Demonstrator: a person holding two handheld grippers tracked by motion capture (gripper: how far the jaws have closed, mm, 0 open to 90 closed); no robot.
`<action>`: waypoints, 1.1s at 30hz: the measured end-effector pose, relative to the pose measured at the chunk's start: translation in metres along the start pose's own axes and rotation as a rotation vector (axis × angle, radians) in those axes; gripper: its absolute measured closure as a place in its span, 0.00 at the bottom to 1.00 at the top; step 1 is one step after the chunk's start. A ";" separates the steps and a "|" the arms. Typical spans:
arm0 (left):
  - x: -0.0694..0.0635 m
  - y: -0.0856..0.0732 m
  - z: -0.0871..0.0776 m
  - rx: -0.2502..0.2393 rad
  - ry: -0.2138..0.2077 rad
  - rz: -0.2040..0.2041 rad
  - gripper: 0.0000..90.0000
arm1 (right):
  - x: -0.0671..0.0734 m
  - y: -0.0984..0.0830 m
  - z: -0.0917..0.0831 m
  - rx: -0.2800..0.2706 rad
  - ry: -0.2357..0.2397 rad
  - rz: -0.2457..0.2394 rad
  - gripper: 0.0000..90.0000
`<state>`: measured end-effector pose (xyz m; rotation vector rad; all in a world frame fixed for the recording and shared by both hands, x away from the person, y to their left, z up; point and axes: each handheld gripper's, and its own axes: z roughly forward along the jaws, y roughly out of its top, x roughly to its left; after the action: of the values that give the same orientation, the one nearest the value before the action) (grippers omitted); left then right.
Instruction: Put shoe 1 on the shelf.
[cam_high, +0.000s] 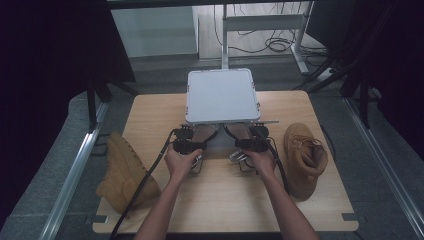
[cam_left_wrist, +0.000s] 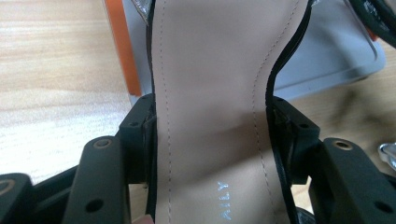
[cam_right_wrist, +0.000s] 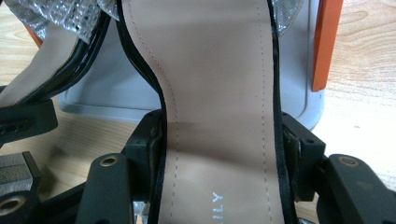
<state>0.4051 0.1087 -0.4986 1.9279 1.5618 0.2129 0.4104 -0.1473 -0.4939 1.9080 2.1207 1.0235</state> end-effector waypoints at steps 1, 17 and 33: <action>0.000 0.000 0.000 -0.007 0.002 -0.001 0.46 | 0.000 0.000 0.000 0.003 -0.005 -0.003 0.47; -0.001 -0.002 0.009 0.014 0.022 -0.015 0.46 | 0.004 -0.005 0.014 0.012 -0.078 -0.024 0.46; 0.006 0.002 -0.001 0.032 -0.003 -0.007 0.27 | 0.004 -0.003 0.015 0.006 -0.051 0.059 0.34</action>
<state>0.4080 0.1138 -0.4984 1.9466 1.5785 0.1832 0.4145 -0.1373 -0.5056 1.9885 2.0544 0.9689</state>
